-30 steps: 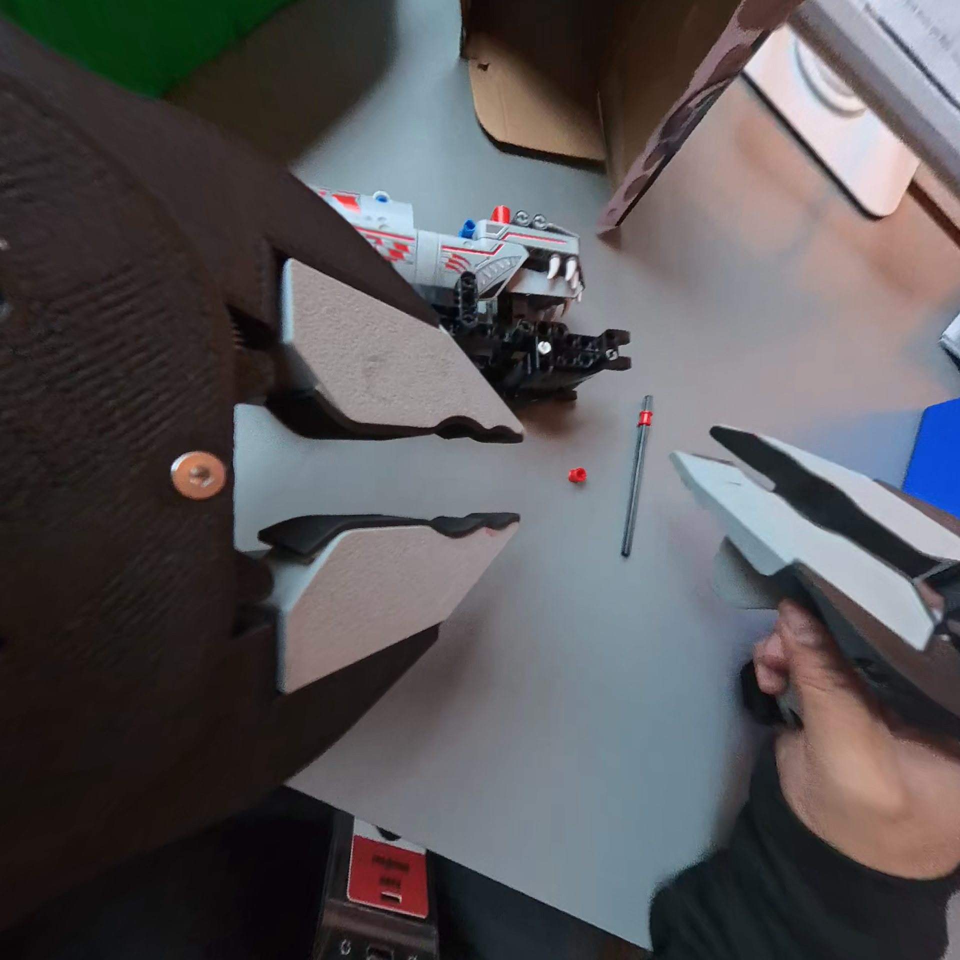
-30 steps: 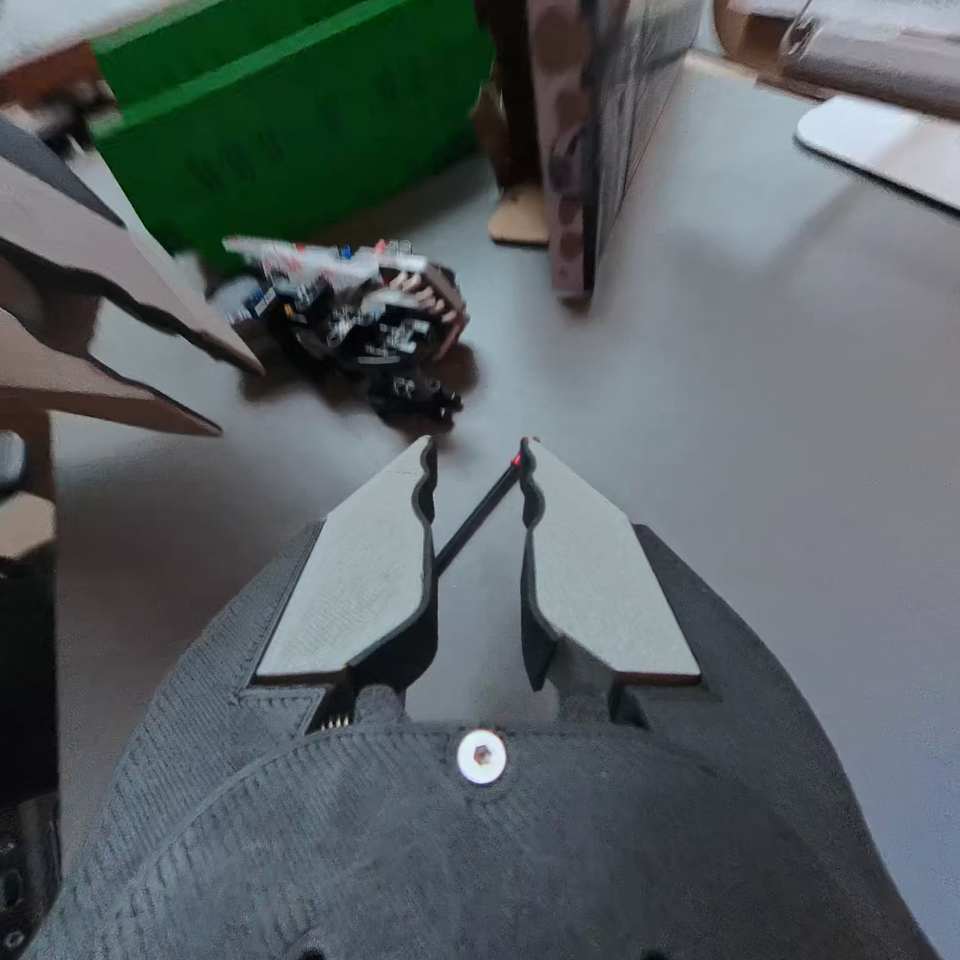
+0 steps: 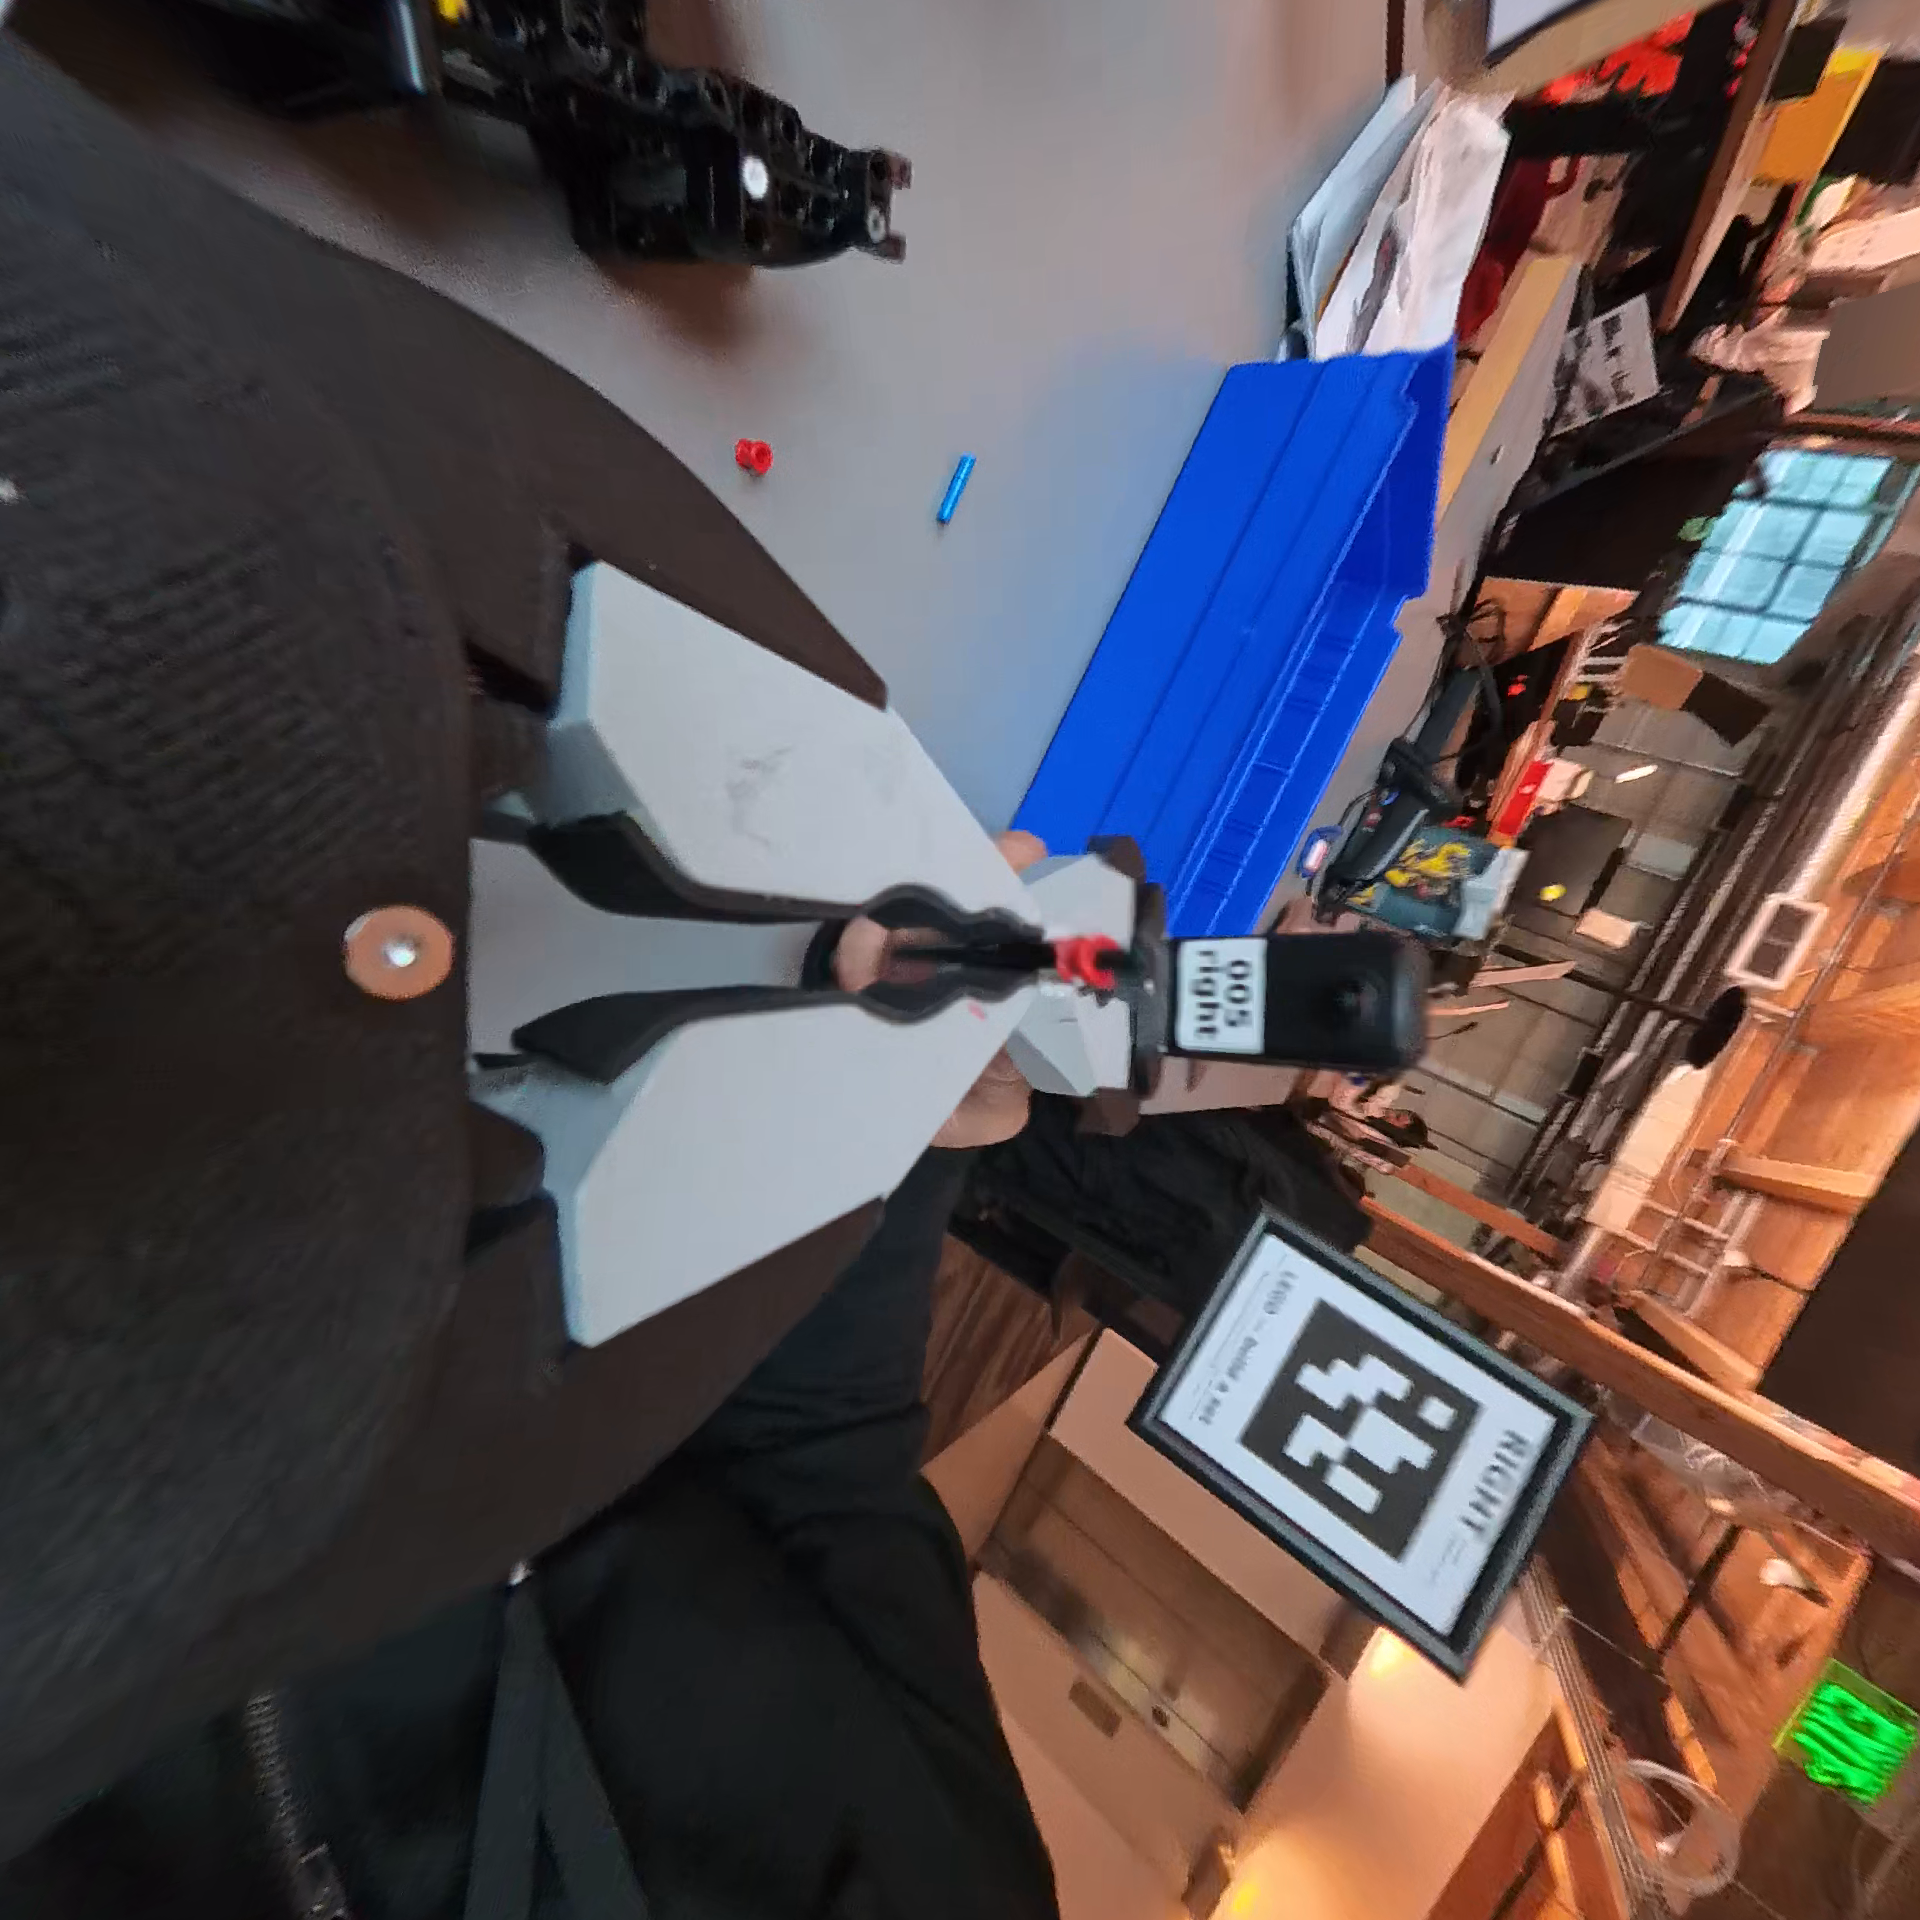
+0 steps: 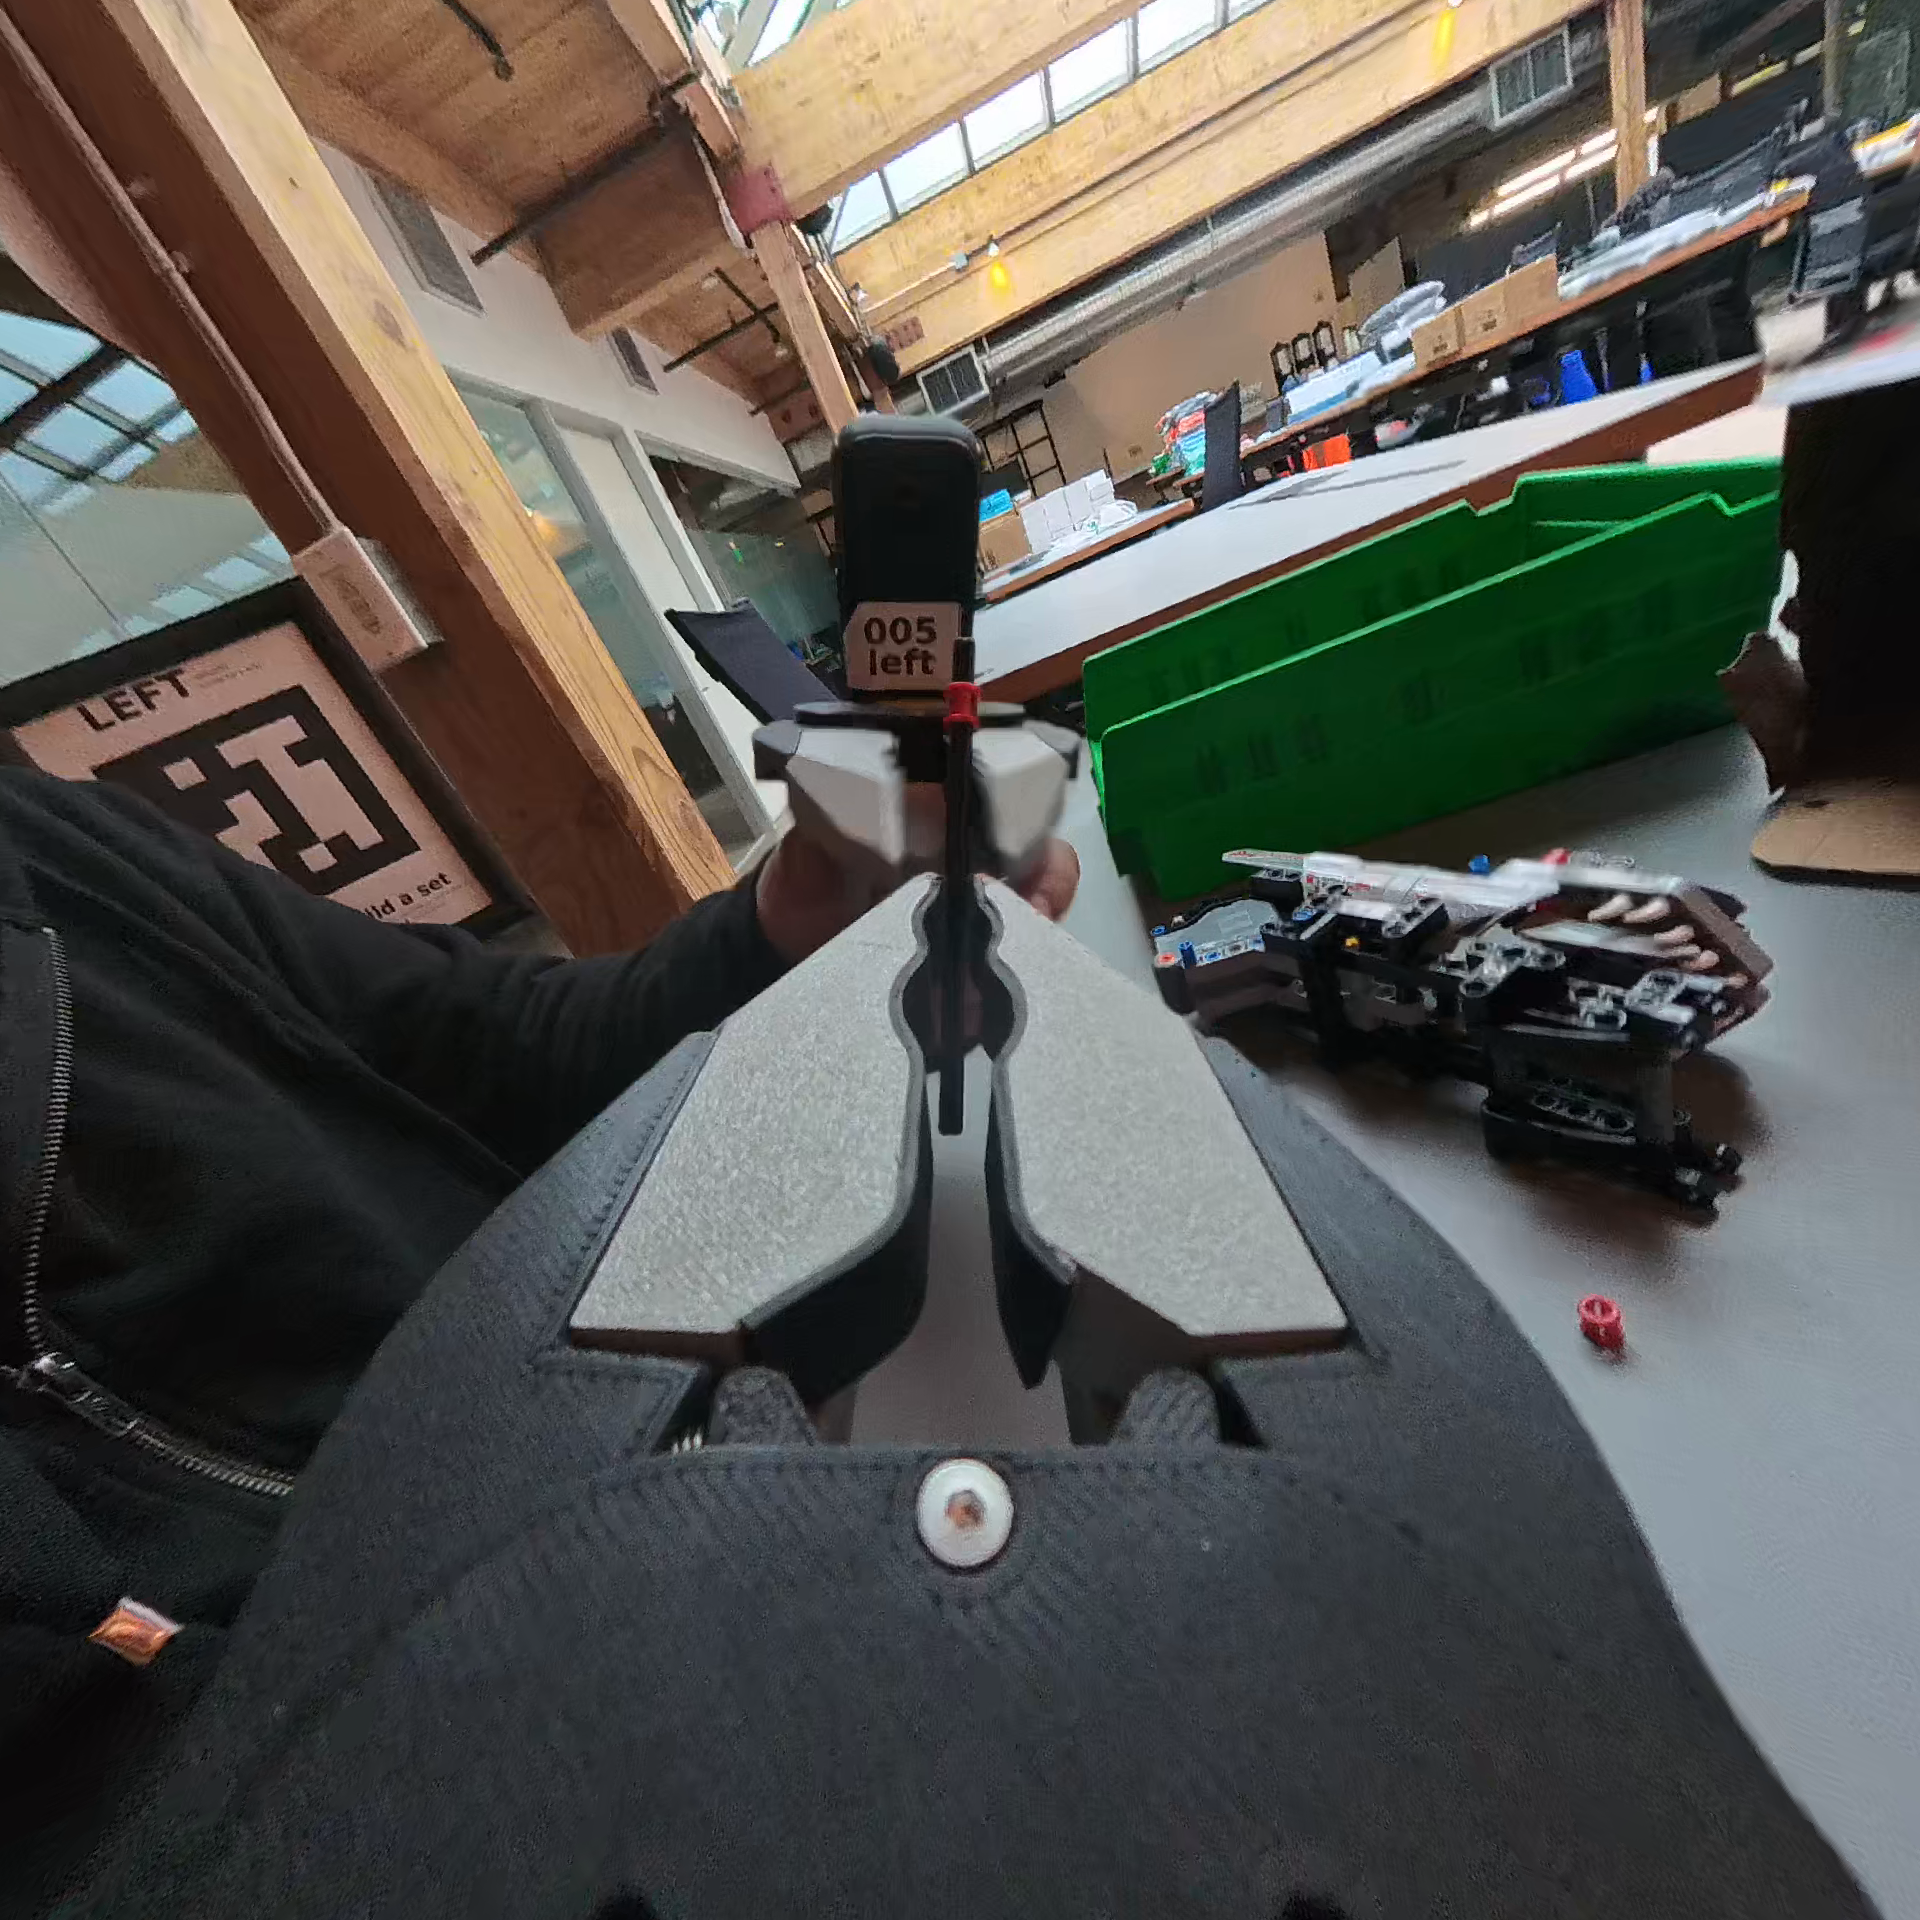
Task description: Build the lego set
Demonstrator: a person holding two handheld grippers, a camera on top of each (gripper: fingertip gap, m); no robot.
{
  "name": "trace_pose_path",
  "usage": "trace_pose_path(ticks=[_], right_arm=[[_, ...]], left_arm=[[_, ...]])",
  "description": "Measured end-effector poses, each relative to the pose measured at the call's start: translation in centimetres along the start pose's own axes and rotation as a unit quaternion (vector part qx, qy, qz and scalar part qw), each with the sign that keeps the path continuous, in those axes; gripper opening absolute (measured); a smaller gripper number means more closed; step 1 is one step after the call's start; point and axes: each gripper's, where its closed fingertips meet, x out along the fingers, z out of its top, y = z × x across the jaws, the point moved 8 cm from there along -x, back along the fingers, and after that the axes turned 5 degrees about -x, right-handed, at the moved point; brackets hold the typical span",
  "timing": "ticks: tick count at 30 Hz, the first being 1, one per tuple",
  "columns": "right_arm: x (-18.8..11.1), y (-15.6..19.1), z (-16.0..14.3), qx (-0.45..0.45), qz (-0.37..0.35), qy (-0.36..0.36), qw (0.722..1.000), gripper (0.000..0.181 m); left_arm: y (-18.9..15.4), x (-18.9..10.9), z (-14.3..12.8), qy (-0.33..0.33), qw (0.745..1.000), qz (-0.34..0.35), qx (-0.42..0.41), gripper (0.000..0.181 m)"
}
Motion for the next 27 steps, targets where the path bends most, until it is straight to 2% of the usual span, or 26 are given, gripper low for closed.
trace_pose_path(ticks=[2,5,8,9,11,13,15,19,23,27], right_arm=[[-0.3,-0.2,-0.4,0.013,0.012,-0.009,1.000,0.000],[0.0,-0.5,-1.1,0.014,-0.005,0.016,1.000,0.000],[0.2,-0.9,-1.4,0.047,0.012,0.000,0.999,0.000],[0.1,-1.1,-1.6,0.052,0.009,0.014,0.999,0.000],[-0.5,-1.3,-0.8,0.026,-0.022,0.049,0.998,0.010],[-1.4,-0.8,1.5,-0.024,-0.056,0.027,0.998,0.018],[-1.3,0.1,3.0,-0.061,-0.067,0.037,0.995,0.017],[0.5,1.4,3.0,-0.118,-0.077,0.080,0.987,0.015],[0.9,1.6,2.5,-0.119,-0.063,0.093,0.987,0.007],[0.5,1.7,2.4,-0.126,-0.049,0.097,0.986,0.011]], left_arm=[[0.1,-0.5,0.3,-0.009,1.000,-0.010,-0.007,0.002],[0.4,-0.4,-0.1,0.022,0.999,0.035,0.030,0.002],[0.1,-0.5,0.2,0.015,0.998,0.044,0.032,0.002],[0.1,-0.5,0.2,0.019,0.997,0.056,0.045,0.002],[0.2,-0.5,0.0,0.065,0.989,0.102,0.082,0.002],[0.0,-0.5,-0.2,0.107,0.975,0.146,0.128,0.002],[-0.7,-0.1,-0.1,0.121,0.971,0.149,0.144,0.002],[-1.7,0.8,-0.4,0.140,0.966,0.147,0.158,0.002],[-2.0,0.9,-0.5,0.145,0.966,0.149,0.156,0.002],[-2.3,1.0,-0.4,0.148,0.968,0.141,0.145,0.003]])
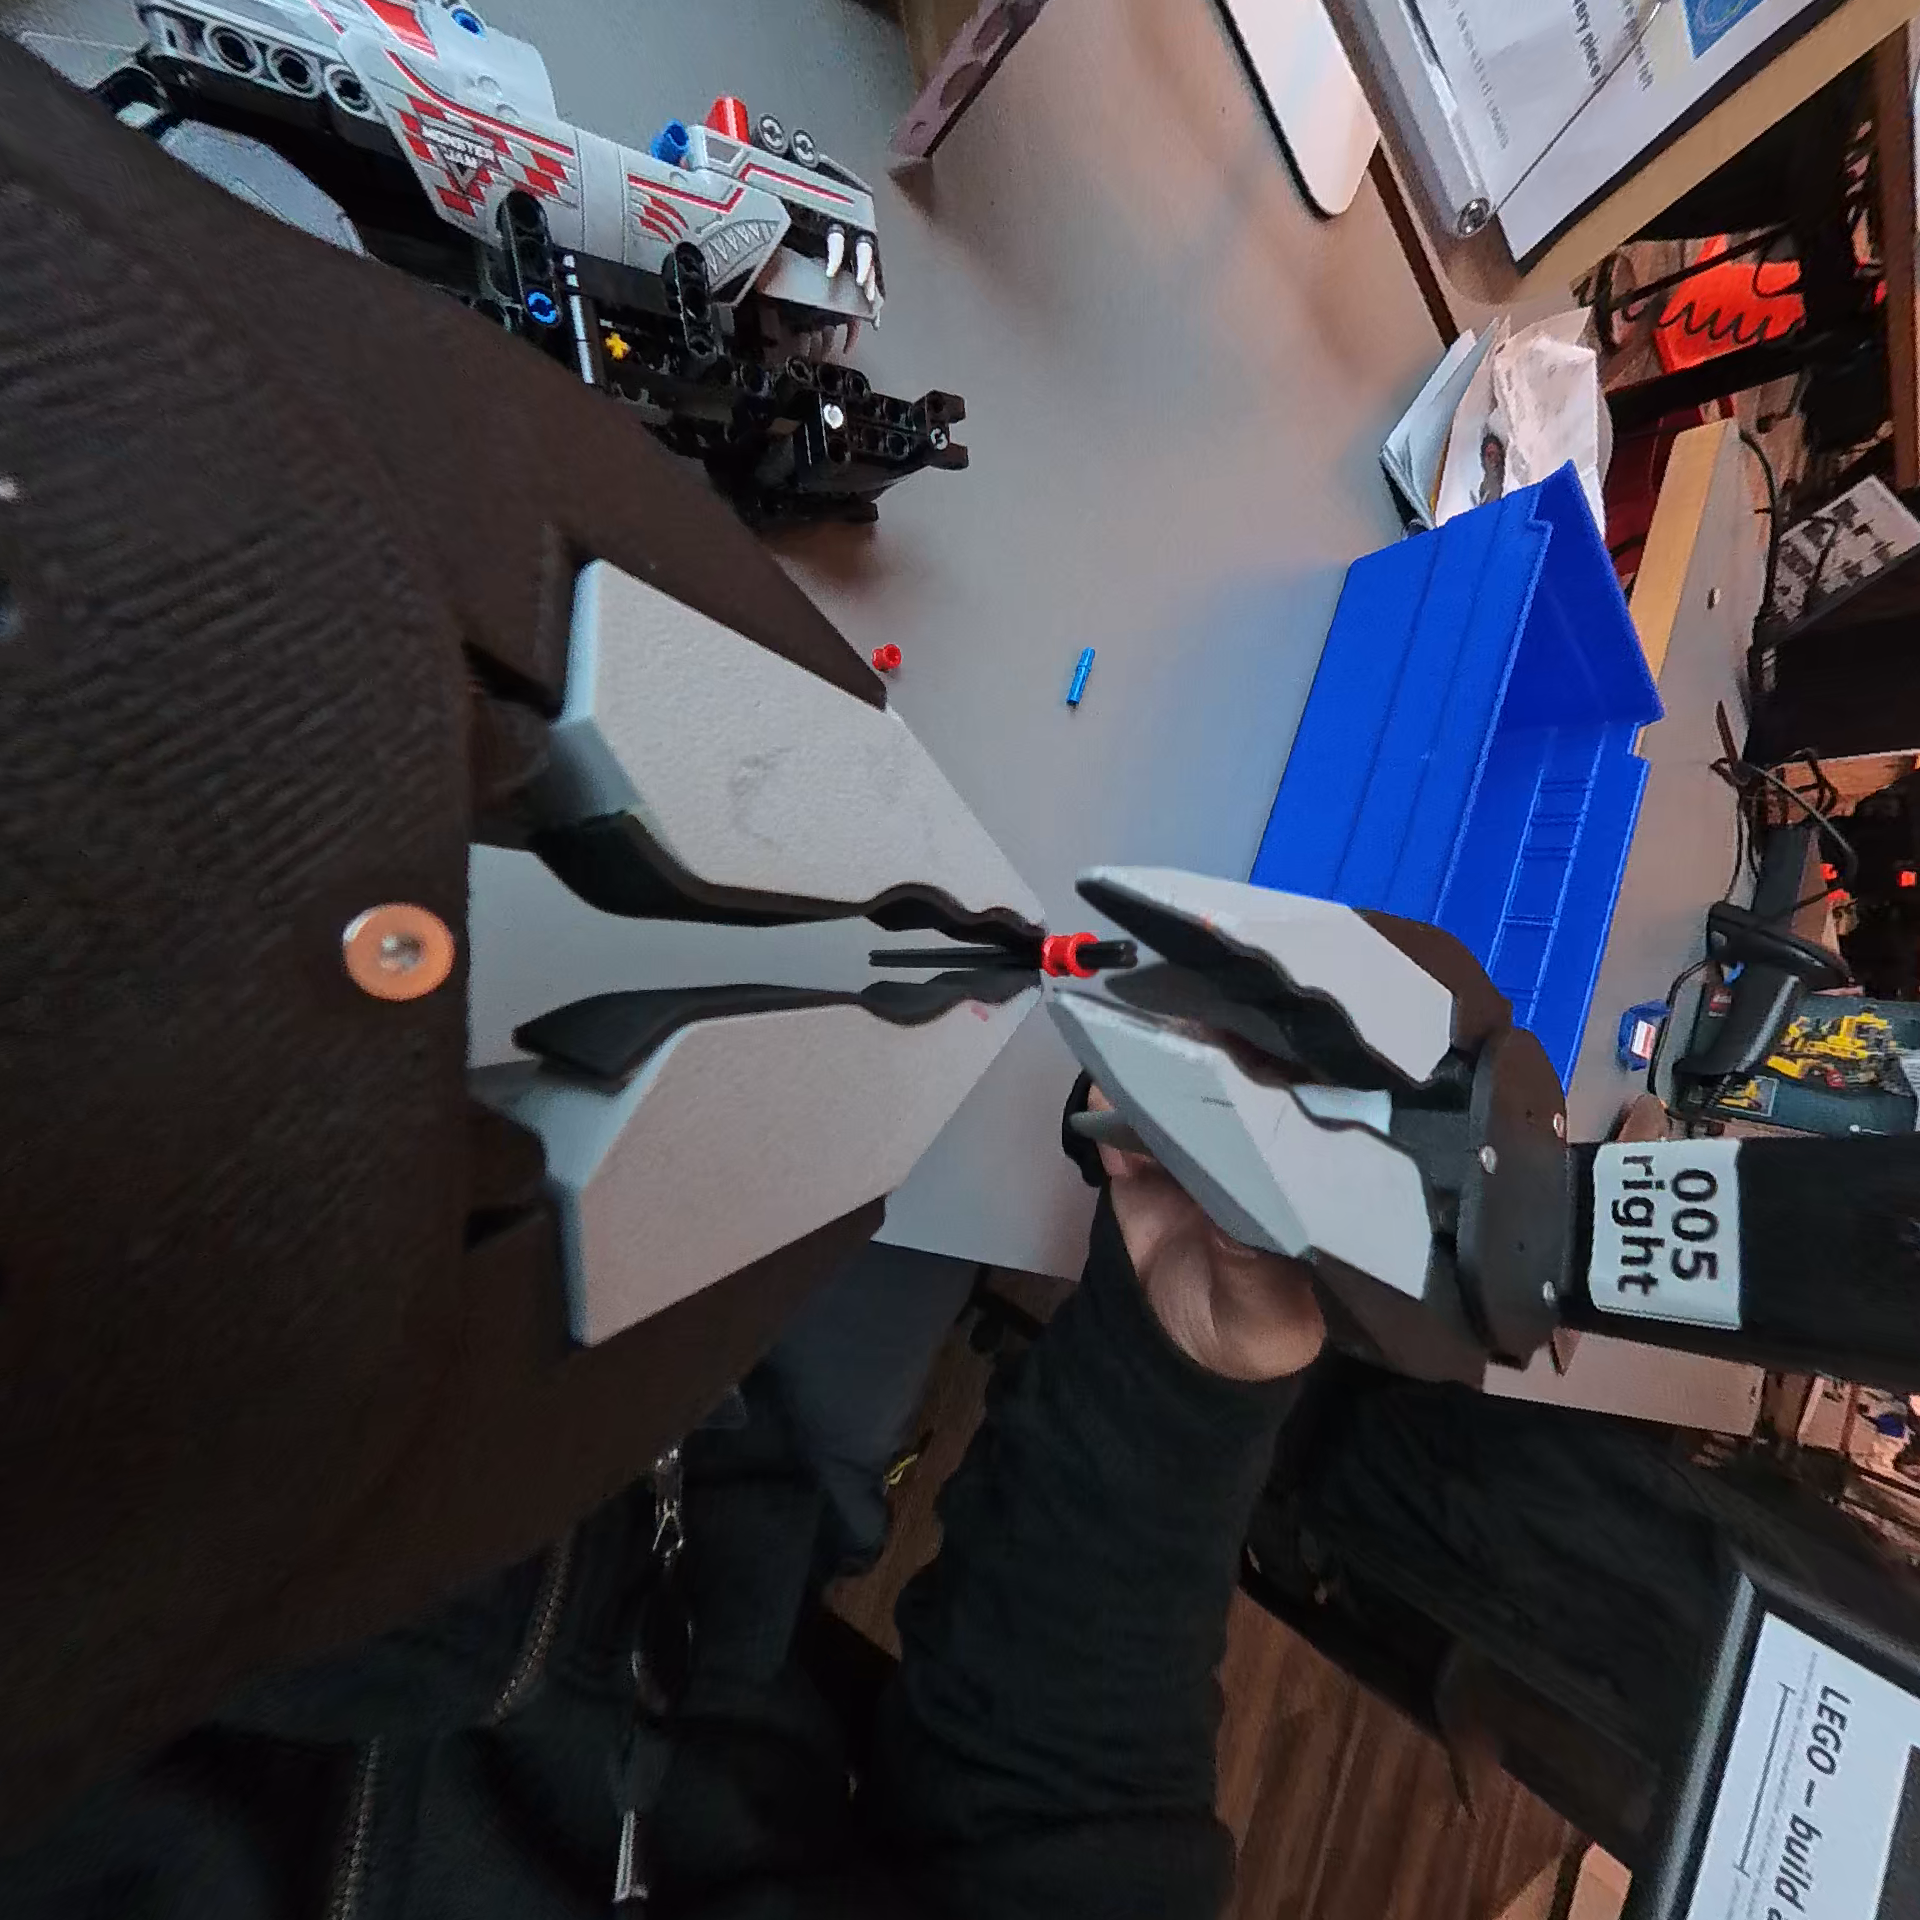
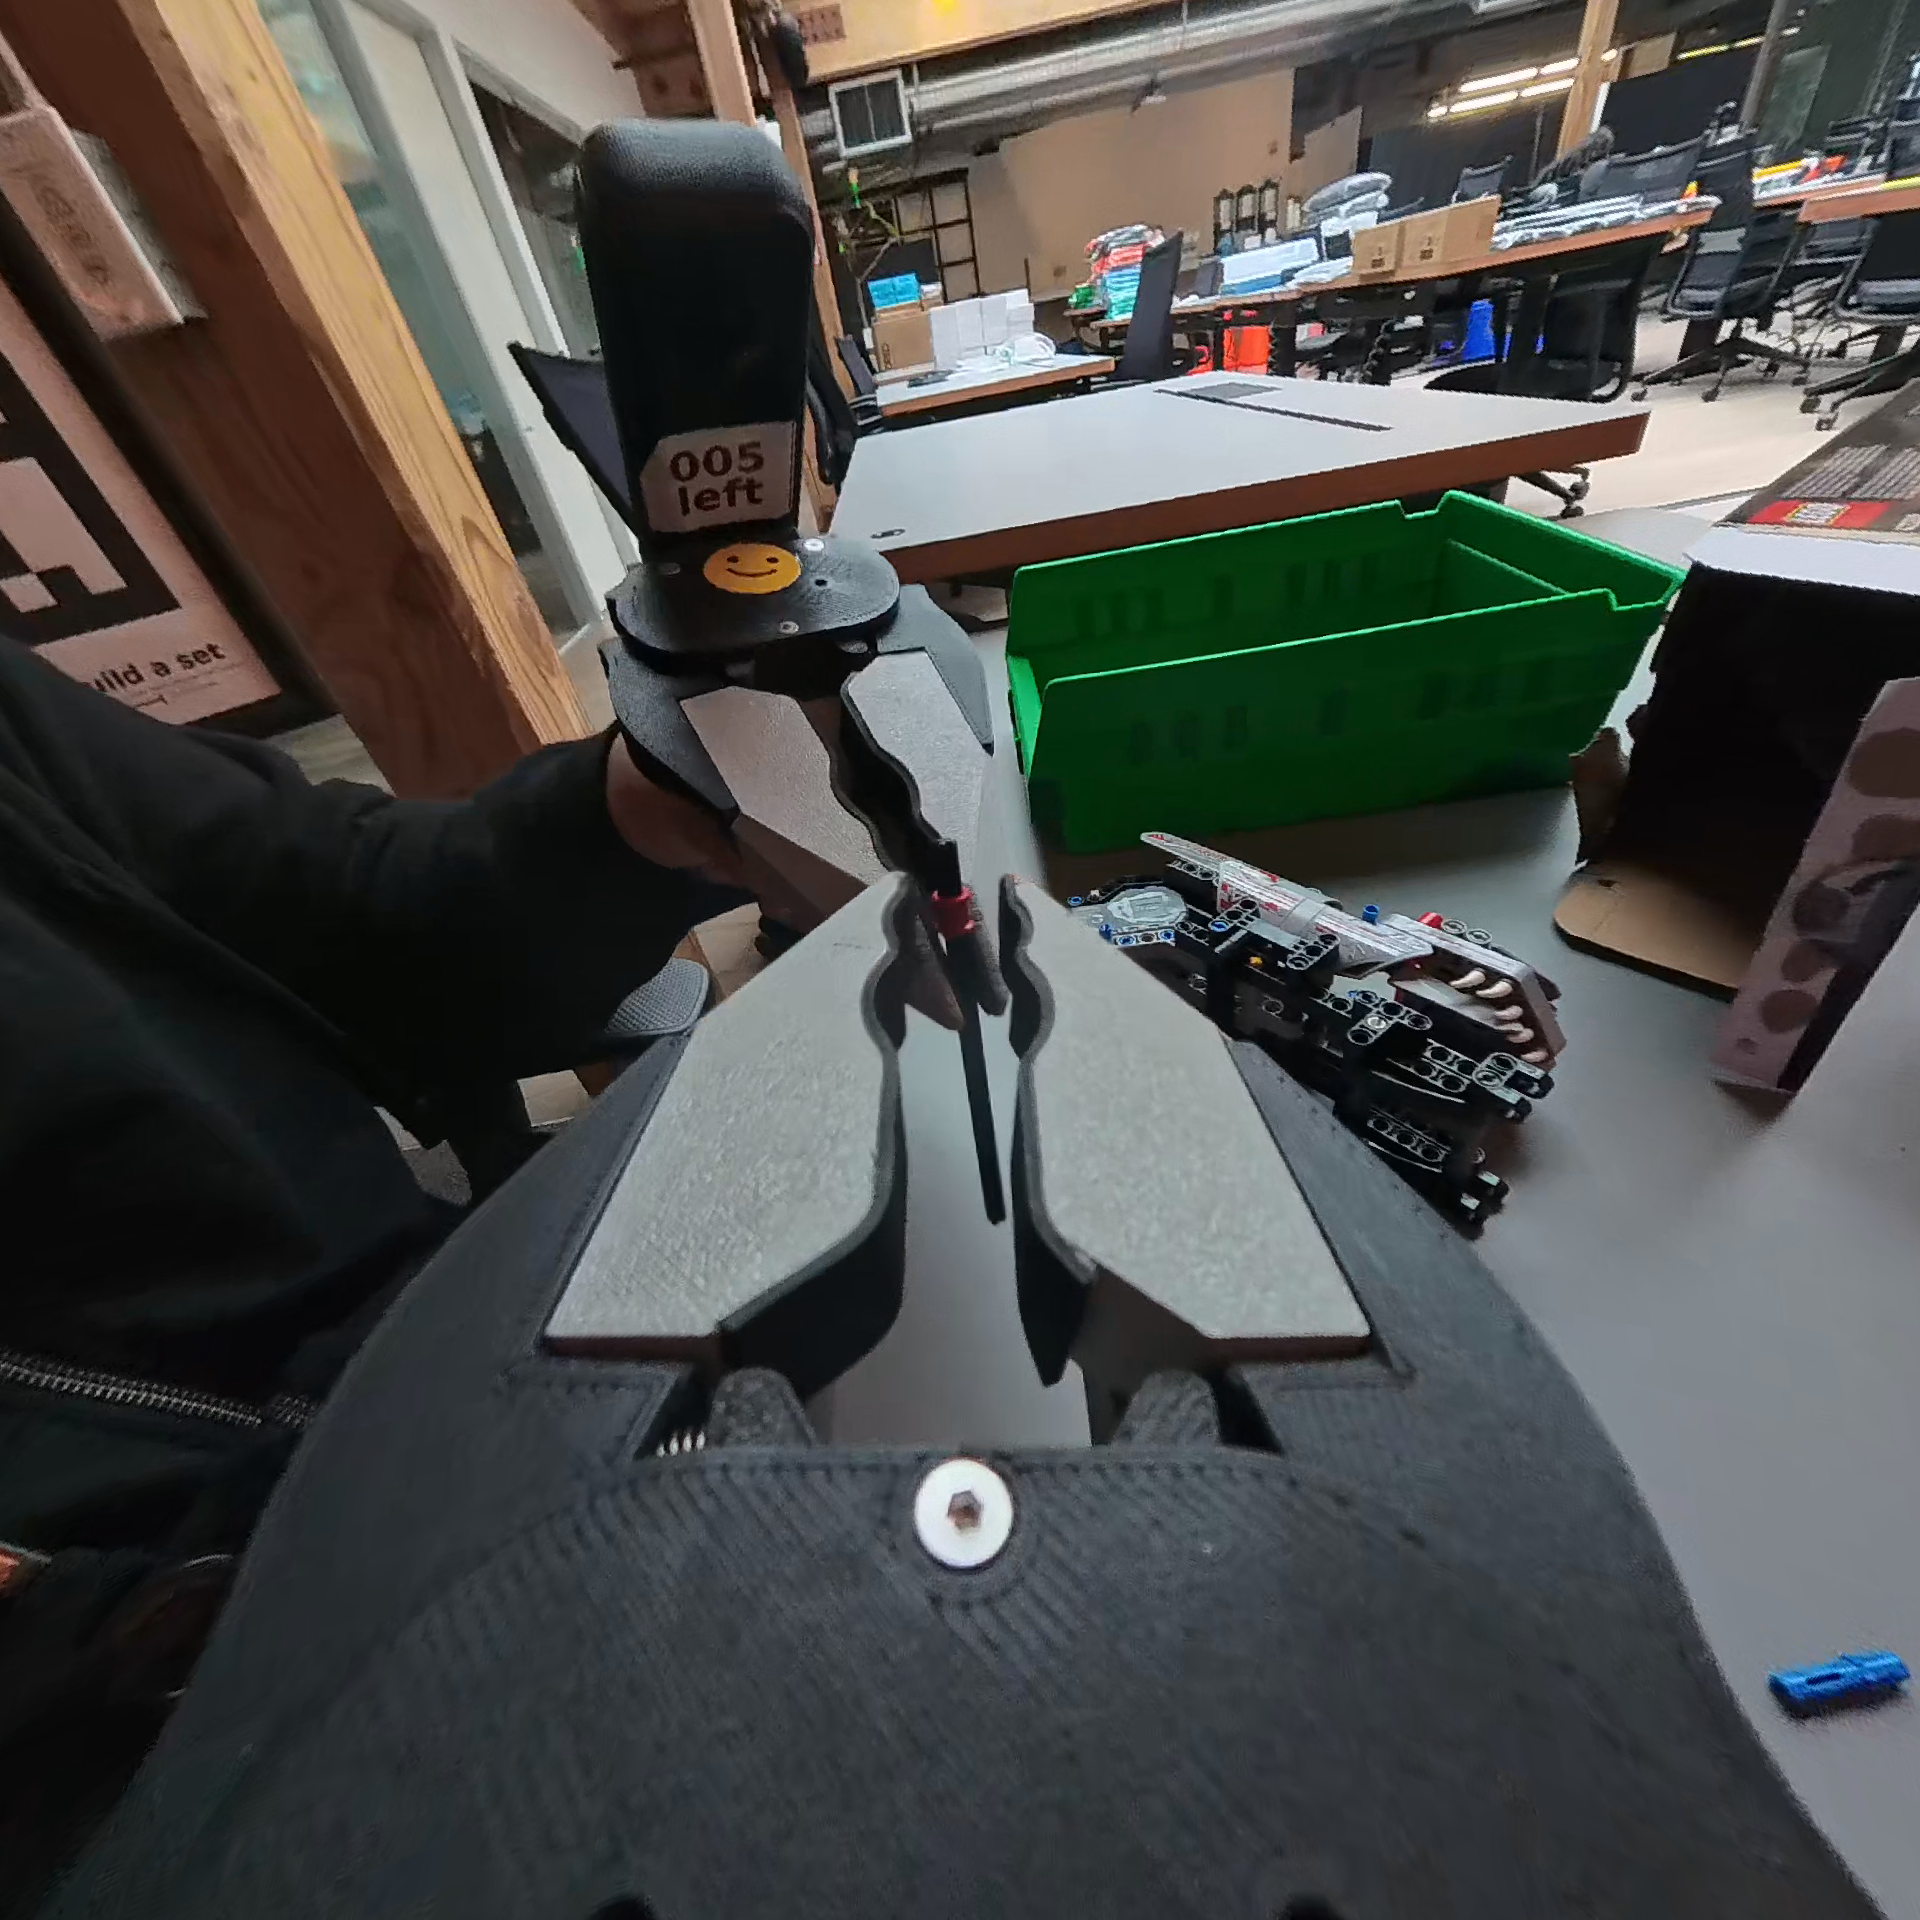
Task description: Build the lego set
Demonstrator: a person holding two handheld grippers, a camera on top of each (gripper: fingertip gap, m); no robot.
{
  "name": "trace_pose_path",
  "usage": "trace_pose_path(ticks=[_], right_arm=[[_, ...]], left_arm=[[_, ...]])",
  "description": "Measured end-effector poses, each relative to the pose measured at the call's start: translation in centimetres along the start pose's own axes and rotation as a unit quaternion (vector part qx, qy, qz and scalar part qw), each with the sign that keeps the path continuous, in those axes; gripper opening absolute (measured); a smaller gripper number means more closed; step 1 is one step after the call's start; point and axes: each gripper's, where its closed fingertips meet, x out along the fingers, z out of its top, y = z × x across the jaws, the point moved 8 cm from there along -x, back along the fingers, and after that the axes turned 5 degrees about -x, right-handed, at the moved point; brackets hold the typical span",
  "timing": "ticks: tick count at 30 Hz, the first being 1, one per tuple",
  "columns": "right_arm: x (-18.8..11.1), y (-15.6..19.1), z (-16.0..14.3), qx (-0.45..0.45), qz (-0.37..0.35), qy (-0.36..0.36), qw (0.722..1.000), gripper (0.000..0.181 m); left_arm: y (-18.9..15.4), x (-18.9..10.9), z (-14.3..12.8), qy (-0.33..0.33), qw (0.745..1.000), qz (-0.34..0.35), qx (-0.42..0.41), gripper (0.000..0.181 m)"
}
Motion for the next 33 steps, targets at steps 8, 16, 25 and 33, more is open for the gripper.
trace_pose_path(ticks=[8,16,25,33], right_arm=[[-0.1,-0.2,0.2,0.010,-0.004,-0.024,1.000,0.003],[-1.1,-0.8,0.3,0.063,0.007,-0.104,0.993,0.006],[-0.8,-0.4,0.3,0.014,-0.020,-0.078,0.997,0.003],[-0.8,-0.4,0.2,0.003,-0.048,-0.055,0.997,0.002]], left_arm=[[0.2,-0.1,0.1,-0.036,0.999,0.009,0.001,0.003],[0.0,0.1,-0.1,-0.017,1.000,0.022,0.011,0.002],[0.0,0.4,-0.4,-0.027,1.000,0.003,-0.011,0.002],[0.2,0.6,-0.8,-0.020,1.000,0.009,0.001,0.002]])
